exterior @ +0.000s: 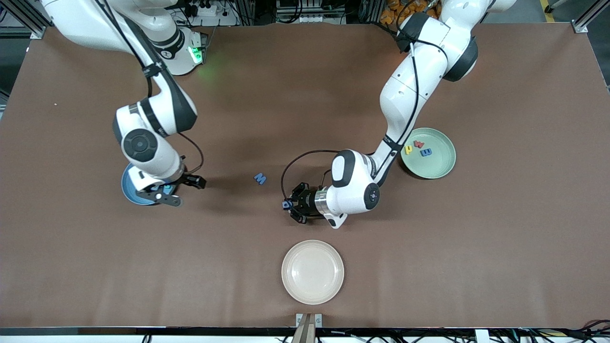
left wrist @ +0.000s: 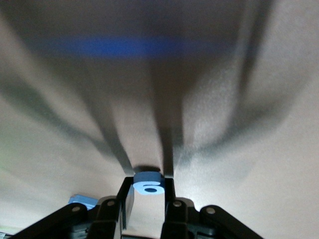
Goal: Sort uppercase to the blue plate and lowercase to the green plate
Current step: 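Lift the e with the left gripper while the right gripper reaches blue W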
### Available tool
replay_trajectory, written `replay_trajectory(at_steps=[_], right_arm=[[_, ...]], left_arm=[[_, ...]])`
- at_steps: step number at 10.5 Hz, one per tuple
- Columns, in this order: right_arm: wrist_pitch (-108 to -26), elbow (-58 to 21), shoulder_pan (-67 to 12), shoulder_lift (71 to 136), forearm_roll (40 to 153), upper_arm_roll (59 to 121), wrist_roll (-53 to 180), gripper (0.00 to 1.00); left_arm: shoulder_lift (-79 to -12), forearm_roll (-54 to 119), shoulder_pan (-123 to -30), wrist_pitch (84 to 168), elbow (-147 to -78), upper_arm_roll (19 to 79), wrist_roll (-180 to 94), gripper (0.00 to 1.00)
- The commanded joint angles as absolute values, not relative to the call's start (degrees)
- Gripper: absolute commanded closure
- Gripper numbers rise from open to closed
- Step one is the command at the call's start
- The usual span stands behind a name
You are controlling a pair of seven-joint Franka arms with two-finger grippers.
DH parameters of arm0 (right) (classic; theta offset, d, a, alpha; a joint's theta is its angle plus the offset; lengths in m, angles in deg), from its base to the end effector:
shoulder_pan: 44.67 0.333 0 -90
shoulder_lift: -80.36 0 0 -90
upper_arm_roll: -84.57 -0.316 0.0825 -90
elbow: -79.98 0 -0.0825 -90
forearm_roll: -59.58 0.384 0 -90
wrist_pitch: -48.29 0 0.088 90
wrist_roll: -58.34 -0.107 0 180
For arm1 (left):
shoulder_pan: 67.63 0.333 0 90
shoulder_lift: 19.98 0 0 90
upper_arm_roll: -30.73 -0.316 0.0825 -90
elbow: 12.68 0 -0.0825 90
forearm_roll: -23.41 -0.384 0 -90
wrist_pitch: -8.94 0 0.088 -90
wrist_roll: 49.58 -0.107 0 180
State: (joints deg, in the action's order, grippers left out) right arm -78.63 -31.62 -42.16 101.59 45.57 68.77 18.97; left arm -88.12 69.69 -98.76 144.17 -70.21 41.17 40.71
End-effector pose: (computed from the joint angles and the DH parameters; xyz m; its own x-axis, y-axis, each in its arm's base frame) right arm 0.5805 0.1768 0.2896 0.9743 -0.2246 -0.0158 -0.2211 -0.9678 0.1205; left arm 0.6239 -0.4898 0.1385 -0.0129 0.7170 -0.6969 0.9924 -0.0763 -0.0968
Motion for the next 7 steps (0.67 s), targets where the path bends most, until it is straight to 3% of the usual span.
replay_trajectory(at_steps=[1,3,7], right_arm=[[-79.76,-30.94,-42.91,102.15,46.13,67.26,20.1,0.0],[-80.64,-30.94,-42.91,102.5,46.04,67.26,21.95,0.0],[-83.8,-30.94,-41.16,103.99,45.43,65.86,29.32,0.0]], left_arm=[[-83.71,70.35,-98.57,140.43,-72.61,39.7,40.6,0.86],[-81.16,70.26,-97.34,137.36,-73.23,39.7,40.6,0.87],[-73.53,70.17,-95.93,135.23,-83.92,39.7,36.13,0.87]])
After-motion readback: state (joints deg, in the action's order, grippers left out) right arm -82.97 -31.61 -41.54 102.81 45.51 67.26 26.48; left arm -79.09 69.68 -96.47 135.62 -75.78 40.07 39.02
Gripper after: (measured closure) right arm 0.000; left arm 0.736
